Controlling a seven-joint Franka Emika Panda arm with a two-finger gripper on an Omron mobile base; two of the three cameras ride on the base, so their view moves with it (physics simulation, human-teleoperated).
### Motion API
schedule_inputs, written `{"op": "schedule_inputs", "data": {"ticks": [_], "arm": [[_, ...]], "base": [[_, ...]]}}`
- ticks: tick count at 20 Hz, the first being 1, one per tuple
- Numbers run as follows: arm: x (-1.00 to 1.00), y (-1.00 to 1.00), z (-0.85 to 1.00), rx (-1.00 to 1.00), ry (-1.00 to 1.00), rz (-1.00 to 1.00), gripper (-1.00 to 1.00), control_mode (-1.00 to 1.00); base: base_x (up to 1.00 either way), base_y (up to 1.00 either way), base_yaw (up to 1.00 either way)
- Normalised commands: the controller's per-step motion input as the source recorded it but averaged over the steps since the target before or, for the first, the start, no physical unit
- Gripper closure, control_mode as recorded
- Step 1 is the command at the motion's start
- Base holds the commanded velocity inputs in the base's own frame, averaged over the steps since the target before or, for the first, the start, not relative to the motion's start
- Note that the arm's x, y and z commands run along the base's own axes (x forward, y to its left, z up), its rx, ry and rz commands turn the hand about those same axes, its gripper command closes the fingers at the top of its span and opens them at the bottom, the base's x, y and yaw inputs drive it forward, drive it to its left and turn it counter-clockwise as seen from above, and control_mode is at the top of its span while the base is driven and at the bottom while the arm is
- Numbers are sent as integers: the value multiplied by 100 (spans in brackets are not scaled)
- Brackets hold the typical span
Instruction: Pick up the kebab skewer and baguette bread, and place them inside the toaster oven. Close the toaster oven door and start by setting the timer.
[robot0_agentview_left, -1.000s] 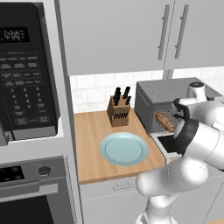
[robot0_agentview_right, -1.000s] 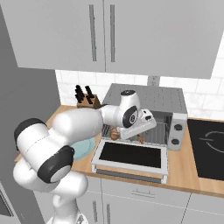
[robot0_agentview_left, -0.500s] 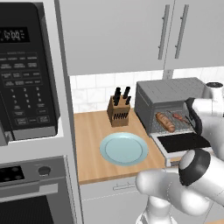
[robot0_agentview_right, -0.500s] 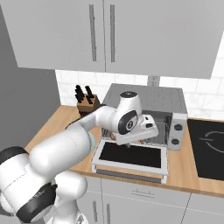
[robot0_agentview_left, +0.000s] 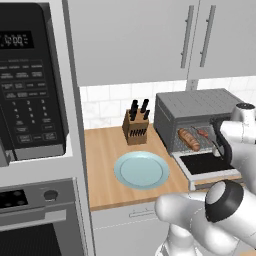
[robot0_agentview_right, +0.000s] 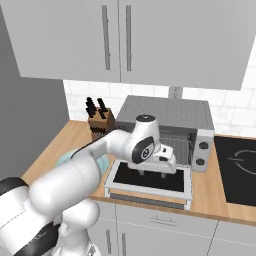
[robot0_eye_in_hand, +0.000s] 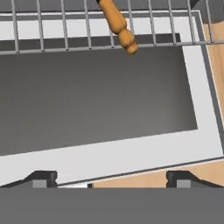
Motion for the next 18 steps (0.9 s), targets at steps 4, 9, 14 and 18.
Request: {"op": "schedule_inputs", "data": {"ticks": [4,9,14,18], "arm": [[12,1,-40,12,-2,-37,-100,-100],[47,3,-50,7,-6,-28,-100,-100],[52,0,-25,0,-10,-16,-100,-100],[49,0,-13,0,-10,-13,-100,-100]], "base": [[0,0,0],[0,0,0],[0,0,0],[0,0,0]]}}
